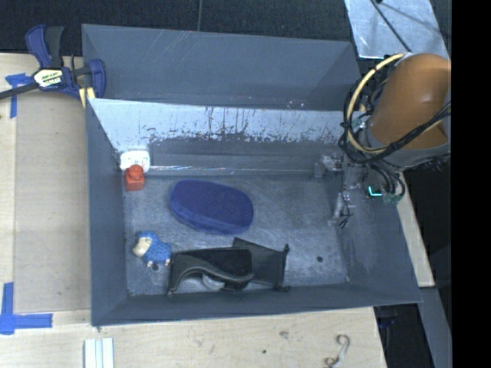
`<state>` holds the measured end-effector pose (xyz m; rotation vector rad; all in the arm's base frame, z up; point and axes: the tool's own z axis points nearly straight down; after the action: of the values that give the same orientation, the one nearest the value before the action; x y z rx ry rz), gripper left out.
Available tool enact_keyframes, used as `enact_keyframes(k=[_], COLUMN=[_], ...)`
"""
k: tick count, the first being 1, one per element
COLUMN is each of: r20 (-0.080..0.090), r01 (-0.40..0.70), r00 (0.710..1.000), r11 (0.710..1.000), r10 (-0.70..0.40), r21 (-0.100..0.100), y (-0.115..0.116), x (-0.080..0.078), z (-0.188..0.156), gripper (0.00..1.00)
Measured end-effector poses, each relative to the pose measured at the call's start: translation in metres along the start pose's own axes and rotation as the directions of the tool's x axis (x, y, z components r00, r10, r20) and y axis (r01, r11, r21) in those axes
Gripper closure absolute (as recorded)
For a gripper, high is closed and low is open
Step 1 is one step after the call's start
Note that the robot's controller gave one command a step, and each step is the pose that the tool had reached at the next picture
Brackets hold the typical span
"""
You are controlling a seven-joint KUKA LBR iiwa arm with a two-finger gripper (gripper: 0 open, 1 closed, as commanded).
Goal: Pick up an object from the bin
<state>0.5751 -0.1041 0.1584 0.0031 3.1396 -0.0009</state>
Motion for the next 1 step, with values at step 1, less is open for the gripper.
enact_keyframes(k=[1], r20=[-0.009], r01=[0.078], r00=[0.997], r11=[0.997], r10=[-0.078], r21=[-0.003], y=[0.033], x=[0.0492], z=[0.0701], gripper=[0.0])
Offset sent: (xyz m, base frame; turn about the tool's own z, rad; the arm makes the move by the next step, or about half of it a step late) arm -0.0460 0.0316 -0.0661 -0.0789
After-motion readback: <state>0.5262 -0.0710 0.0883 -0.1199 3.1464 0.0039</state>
